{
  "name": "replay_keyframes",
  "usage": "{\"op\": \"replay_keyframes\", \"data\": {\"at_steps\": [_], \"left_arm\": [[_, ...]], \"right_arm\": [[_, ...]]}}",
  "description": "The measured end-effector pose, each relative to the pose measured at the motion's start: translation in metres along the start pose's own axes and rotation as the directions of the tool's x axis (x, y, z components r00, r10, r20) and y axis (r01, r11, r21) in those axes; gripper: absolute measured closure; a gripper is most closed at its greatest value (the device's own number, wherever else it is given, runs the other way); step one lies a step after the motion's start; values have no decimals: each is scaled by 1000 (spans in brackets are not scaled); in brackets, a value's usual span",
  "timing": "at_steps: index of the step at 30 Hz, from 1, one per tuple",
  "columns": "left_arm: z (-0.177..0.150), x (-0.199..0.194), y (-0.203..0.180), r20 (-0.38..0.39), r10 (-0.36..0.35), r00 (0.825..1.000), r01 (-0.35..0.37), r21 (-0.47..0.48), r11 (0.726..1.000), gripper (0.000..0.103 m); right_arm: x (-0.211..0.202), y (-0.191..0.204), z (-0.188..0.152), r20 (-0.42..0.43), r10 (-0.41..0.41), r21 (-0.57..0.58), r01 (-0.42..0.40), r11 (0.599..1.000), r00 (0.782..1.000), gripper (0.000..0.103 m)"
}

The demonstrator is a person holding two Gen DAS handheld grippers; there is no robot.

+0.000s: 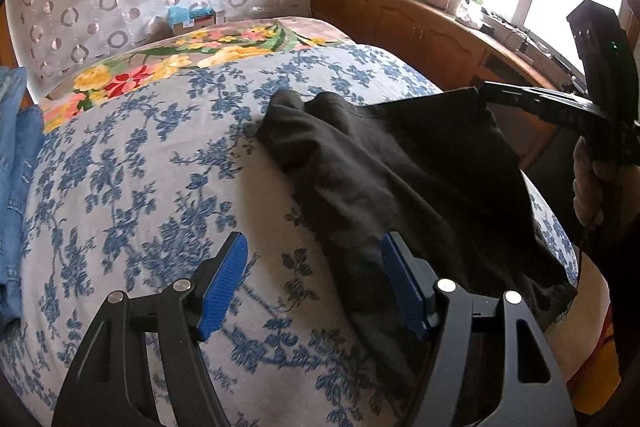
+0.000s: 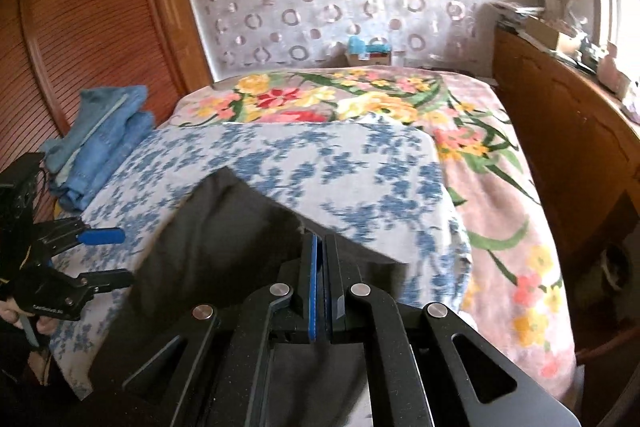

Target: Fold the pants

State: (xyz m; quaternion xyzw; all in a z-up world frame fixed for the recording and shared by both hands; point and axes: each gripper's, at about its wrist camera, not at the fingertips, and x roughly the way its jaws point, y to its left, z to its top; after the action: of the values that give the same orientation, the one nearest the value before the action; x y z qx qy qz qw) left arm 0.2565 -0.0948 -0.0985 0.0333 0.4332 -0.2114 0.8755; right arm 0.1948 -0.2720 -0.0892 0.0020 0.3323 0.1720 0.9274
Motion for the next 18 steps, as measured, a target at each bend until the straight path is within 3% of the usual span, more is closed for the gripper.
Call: {"op": "replay_keyframes", "data": {"at_steps": [18], "left_arm": [[-5, 12, -3, -35, 15, 999, -15, 3, 1000, 32]], "right_arm": [[26, -26, 10, -41, -137, 22, 138, 990, 990, 102]]}}
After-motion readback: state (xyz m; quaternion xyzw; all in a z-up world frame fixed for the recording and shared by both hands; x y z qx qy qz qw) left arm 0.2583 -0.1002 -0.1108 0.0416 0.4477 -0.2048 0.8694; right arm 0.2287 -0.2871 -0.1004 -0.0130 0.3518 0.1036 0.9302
